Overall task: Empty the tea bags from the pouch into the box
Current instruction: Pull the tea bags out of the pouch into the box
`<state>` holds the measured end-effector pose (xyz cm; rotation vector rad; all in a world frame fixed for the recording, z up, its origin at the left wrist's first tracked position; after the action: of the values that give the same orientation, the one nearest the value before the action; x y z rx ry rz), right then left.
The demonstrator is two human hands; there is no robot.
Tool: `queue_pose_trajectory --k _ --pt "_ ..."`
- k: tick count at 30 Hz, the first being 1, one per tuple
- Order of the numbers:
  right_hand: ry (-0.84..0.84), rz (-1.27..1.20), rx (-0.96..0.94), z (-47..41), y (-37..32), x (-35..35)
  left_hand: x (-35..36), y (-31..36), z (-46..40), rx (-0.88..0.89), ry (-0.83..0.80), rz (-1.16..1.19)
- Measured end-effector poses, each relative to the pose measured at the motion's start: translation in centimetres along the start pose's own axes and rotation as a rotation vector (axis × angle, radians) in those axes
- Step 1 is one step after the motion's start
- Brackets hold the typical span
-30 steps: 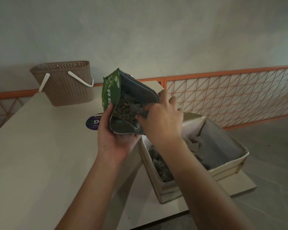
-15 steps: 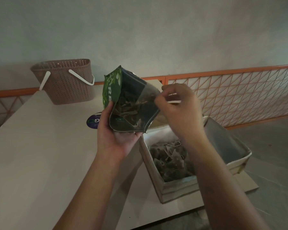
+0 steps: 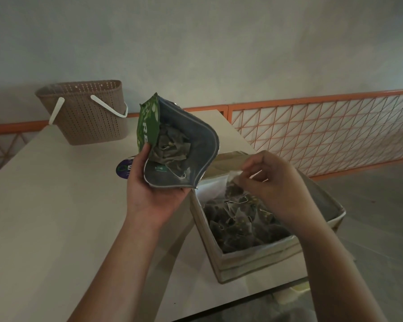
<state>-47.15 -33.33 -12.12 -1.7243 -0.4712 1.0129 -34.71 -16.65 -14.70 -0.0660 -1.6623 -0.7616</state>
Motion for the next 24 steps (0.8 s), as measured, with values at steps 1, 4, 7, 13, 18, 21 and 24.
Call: queue_pose_trajectory --k 1,4,7,13,18,21,24 --pt "-0.006 0.050 -0.005 0.1 0.0 0.2 -0.1 0.0 0.0 0.000 0.006 0.003" --pt "0.056 0.109 -0.092 0.3 -0.7 0.8 0.0 0.1 0.0 0.004 0.017 -0.010" --pt "0.146 0.123 -0.321 0.5 -2.8 1.7 0.0 0.1 0.0 0.015 0.037 -0.036" --pt "0.081 0.545 -0.672 -0.7 -5.8 5.8 0.1 0.3 0.0 0.008 0.050 -0.018" --pt "-0.064 0.875 -0.585 -2.1 -6.0 7.8 0.0 0.3 0.1 0.033 0.064 -0.052" --pt "-0.079 0.952 -0.547 -2.3 -6.2 8.1 -0.1 0.3 0.1 0.029 0.077 -0.064" --pt "-0.058 0.963 -0.539 -2.4 -6.3 8.3 -0.2 0.3 0.1 0.037 0.071 -0.070"
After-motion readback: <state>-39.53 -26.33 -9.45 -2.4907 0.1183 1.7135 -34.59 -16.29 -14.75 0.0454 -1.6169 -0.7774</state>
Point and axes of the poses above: each hand's wrist, its own z-axis away from the middle knuckle, its own x-axis out of the palm, y = z × x, the point moved 1 cm from there along -z, towards the middle knuckle, and after that the axes turned 11 degrees about x, right-handed, at the moved point
